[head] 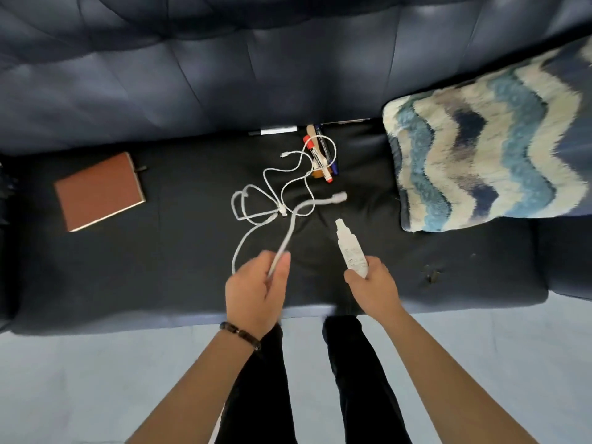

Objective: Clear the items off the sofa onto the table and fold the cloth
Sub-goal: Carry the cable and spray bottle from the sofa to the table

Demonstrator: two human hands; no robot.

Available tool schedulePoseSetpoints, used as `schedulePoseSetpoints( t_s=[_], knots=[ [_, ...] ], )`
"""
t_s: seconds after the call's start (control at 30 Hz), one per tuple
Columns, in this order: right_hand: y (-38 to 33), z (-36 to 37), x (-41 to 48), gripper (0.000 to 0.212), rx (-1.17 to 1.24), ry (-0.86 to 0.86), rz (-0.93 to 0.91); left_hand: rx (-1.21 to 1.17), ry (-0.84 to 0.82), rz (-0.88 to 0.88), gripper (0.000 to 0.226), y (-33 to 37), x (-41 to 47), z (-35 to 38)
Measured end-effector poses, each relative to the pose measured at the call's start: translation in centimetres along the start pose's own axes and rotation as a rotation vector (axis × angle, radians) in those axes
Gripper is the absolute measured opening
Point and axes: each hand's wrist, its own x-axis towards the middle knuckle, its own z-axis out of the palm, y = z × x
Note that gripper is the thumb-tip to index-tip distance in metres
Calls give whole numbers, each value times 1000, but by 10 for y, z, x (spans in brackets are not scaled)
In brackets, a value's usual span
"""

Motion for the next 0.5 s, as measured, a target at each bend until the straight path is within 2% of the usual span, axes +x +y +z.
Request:
schedulePoseSetpoints(
  t_s=[0.1,0.13,0.2,0.27,0.43,0.5],
  knots=[
    [-2,-6,-8,39,61,25,3,-209,135,-194,19,0,28,-17],
    [-1,-5,-6,39,74,32,10,-207,153,-248,20,-7,39,-17],
    [2,3,4,41,82,38,27,-86,110,-314,42,-31,60,-8],
    [9,13,17,43,77,38,38,46,-26,-350,63,-56,80,8],
    [29,39,43,45,10,21,60,357,-391,-277,116,-106,113,63],
    [37,44,47,44,-6,23,81,486,-490,-218,126,-114,116,89]
  ],
)
